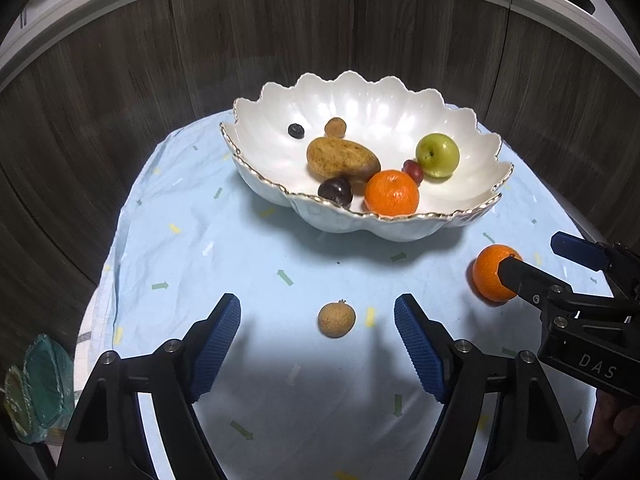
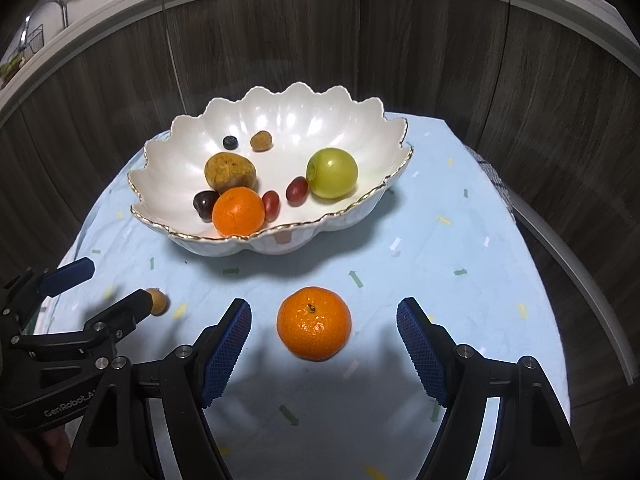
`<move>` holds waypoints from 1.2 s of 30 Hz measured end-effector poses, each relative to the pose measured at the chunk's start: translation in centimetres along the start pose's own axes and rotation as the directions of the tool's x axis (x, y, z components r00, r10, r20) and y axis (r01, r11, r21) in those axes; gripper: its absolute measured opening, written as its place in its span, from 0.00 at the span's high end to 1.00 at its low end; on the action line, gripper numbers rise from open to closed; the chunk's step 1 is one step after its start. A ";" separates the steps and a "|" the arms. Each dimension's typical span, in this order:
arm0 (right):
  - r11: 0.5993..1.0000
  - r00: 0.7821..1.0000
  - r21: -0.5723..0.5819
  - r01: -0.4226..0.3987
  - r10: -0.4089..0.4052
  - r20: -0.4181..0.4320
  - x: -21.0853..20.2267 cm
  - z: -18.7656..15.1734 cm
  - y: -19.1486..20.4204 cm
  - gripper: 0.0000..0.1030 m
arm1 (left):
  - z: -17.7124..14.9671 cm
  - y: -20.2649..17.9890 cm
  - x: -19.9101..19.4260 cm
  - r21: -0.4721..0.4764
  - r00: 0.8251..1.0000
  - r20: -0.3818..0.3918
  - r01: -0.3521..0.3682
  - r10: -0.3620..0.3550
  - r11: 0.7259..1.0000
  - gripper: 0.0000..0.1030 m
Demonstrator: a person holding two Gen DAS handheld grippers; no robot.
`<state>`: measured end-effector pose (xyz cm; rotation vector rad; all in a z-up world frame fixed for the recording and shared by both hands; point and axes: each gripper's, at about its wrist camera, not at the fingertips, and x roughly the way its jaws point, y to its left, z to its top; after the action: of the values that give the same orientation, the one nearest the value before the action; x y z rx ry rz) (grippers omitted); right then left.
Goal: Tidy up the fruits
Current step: 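Withdraw both open grippers from the bowl toward the mandarin and longan on the cloth, then close the left gripper on the brown longan while the right gripper grasps the mandarin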
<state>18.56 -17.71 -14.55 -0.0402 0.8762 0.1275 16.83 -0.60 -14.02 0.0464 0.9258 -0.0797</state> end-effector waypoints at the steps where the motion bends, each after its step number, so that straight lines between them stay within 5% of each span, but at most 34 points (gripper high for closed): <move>1: 1.000 1.000 -0.002 0.000 0.000 -0.004 0.2 -0.1 0.0 0.26 | -0.1 0.0 0.2 0.000 1.000 -0.005 0.001 -0.001 1.000 0.26; 16: 1.000 0.999 0.007 -0.012 0.013 -0.048 2.7 -0.8 -0.2 0.27 | -0.6 -0.3 2.5 0.001 0.999 -0.036 0.034 -0.034 0.999 0.40; 24: 0.999 0.995 0.005 -0.039 0.039 -0.086 4.0 -1.1 0.0 0.53 | -1.0 -0.3 3.3 0.009 0.998 -0.055 0.036 -0.036 0.999 0.63; 30: 0.999 0.995 0.007 -0.045 0.046 -0.084 3.8 -1.2 0.0 0.54 | -1.1 -0.6 3.5 0.023 0.998 -0.053 0.038 -0.037 0.999 0.76; 36: 0.999 0.995 0.017 -0.051 0.052 -0.087 3.7 -1.1 -0.2 0.55 | -1.0 -0.8 3.1 0.028 0.998 -0.056 0.042 -0.041 0.999 0.77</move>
<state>20.07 -17.63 -18.05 -0.0094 0.9657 0.1689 17.87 -1.52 -17.09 0.0570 0.9812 -0.1312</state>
